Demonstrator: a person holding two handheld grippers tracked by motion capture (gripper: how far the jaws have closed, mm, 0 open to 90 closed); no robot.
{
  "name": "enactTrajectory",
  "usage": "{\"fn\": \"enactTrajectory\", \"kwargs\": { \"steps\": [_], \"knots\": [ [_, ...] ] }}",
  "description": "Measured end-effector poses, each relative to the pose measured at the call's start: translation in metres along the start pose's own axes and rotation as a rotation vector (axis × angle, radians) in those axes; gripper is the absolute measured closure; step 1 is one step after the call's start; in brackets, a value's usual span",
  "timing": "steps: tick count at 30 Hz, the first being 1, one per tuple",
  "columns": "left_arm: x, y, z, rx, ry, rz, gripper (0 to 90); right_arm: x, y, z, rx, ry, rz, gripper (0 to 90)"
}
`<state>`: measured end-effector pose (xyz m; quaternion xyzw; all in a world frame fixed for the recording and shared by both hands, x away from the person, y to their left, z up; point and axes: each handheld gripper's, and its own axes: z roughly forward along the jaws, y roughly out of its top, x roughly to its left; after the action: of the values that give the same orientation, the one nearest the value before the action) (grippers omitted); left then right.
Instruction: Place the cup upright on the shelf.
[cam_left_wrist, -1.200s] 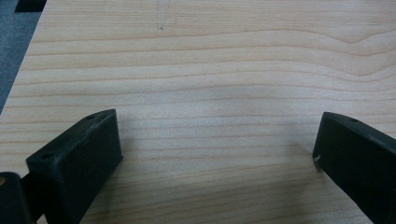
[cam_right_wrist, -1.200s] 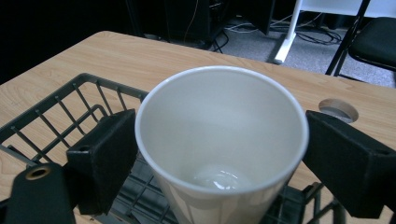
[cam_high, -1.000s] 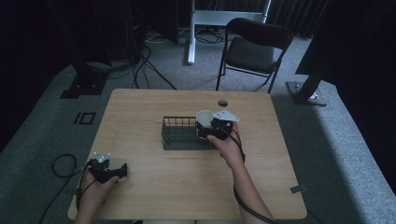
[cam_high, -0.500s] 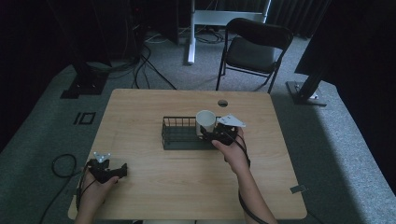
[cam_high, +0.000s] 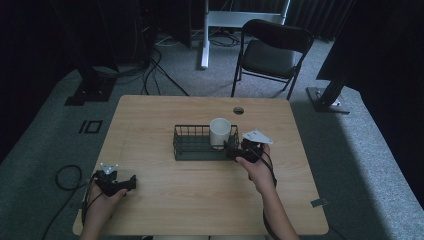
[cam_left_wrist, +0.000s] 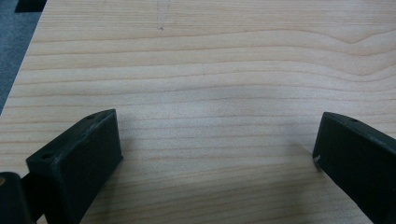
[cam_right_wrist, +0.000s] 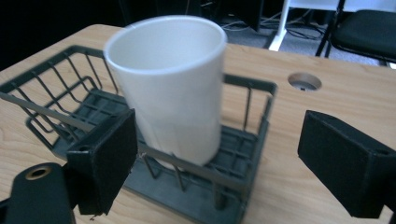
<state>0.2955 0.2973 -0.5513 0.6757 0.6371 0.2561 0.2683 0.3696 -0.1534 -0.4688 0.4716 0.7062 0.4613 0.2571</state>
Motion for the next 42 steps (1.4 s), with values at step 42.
{"fn": "enactTrajectory", "kwargs": {
  "steps": [42],
  "knots": [
    [0.000,0.000,0.000,-0.001,0.000,-0.001,1.3,-0.073,-0.078,-0.039,0.154,-0.090,0.038,11.8]
  ]
}}
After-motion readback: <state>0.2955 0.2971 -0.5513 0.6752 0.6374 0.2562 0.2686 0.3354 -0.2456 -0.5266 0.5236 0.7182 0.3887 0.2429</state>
